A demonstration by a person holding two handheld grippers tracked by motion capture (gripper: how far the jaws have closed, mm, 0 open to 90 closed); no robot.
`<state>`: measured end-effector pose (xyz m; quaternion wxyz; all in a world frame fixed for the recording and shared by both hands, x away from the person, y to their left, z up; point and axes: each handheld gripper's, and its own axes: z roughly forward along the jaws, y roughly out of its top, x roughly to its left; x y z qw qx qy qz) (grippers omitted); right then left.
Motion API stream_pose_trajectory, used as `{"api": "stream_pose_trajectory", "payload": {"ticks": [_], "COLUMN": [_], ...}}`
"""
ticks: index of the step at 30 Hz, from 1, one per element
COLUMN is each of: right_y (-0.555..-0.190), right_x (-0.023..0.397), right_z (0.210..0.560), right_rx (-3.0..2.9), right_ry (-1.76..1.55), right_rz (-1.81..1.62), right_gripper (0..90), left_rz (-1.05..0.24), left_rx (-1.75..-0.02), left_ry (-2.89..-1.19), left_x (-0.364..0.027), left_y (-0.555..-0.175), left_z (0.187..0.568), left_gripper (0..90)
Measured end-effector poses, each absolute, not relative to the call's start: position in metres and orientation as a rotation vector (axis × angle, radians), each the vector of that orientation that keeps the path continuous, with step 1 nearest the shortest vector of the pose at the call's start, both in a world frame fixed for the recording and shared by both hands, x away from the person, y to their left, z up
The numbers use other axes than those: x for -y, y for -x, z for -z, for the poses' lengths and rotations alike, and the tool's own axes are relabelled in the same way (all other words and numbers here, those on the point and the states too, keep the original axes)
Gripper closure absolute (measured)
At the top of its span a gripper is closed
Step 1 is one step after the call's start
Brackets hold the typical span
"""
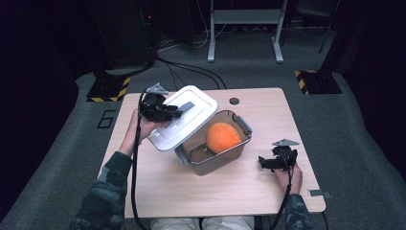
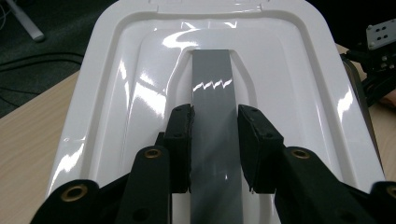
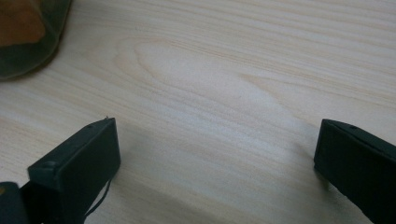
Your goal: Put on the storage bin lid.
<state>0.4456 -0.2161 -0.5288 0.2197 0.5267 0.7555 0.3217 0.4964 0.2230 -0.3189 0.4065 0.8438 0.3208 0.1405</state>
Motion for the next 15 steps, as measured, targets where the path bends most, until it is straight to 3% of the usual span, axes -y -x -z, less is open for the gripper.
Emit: {"api": "stream_pose_trajectory", "payload": {"ticks": [15], "right_y": [-0.446], "right_x": [0.216], "right_z": [0.529], "right_rx": [-2.09], "right_ry": [-1.457], "right_rz": [-0.891], "right_gripper": [0.0], "left_rz": [-0.301], "left_rx": [-0.764], "left_ry": [-2.157], "left_x": [-0.193], "left_y": [-0.496], "left_z": [0.325], "left_gripper": [66.6]}}
